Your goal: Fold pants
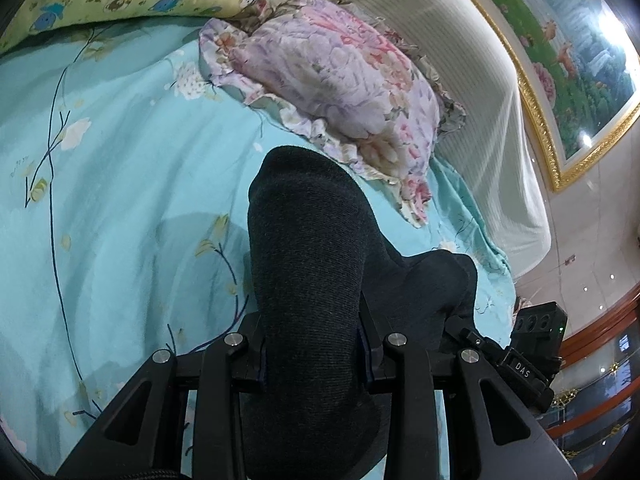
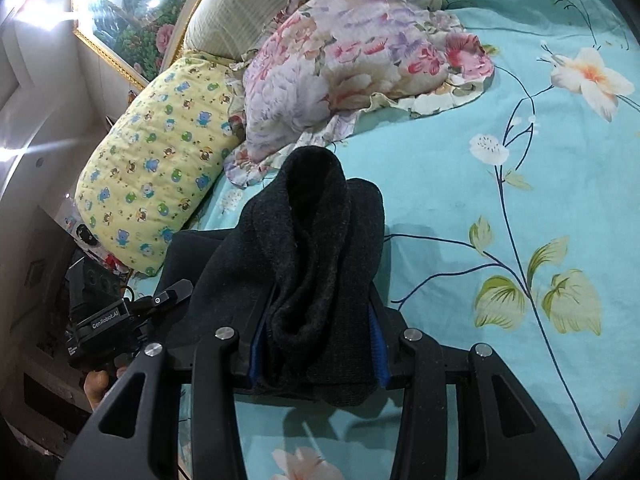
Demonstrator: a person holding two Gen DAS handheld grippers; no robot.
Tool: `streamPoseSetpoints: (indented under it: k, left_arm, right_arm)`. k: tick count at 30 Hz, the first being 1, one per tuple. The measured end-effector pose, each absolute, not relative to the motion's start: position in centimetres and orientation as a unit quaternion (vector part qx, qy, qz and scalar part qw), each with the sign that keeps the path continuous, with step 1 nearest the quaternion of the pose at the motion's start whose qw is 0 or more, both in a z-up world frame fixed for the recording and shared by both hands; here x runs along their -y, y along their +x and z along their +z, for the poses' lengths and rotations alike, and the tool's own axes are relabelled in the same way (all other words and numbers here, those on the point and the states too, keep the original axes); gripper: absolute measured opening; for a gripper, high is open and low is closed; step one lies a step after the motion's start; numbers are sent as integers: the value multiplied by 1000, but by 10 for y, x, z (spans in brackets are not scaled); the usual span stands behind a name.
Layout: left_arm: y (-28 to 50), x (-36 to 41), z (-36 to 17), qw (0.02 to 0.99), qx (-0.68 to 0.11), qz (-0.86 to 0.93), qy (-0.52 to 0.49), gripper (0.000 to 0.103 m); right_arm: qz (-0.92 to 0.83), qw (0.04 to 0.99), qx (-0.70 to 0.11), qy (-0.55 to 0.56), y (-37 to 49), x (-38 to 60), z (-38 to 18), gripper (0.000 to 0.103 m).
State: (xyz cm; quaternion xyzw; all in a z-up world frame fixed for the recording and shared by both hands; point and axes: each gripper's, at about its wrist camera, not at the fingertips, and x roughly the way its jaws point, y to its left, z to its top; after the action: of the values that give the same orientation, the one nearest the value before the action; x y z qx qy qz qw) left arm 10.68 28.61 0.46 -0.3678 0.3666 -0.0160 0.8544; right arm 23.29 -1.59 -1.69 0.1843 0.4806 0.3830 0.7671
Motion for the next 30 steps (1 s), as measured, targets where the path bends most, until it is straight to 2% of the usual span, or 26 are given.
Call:
streamPoseSetpoints:
  k: [4, 7, 9, 12, 18, 30]
  left_arm:
    - [110, -287, -4, 851, -380, -6, -363, 41]
    - [109, -288, -7, 850, -387, 9, -357, 52]
    - [108, -289, -7, 851, -389, 20, -352, 64]
    - [105, -292, -10, 848, -391, 25, -357, 69]
    - [103, -292, -11, 847, -396, 34, -353, 73]
    - [101, -285, -5, 852, -405, 53, -329, 73]
  right_arm:
    - [379, 768, -486, 173, 235, 15, -23, 51]
    - [372, 768, -491, 177, 238, 17, -29, 57]
    - [367, 769, -492, 179, 238, 19, -31, 61]
    - [358, 773, -493, 178, 239, 22, -34, 68]
    - [345, 783, -492, 160, 237, 21, -33, 79]
    - [331, 800, -485, 125, 232, 20, -25, 81]
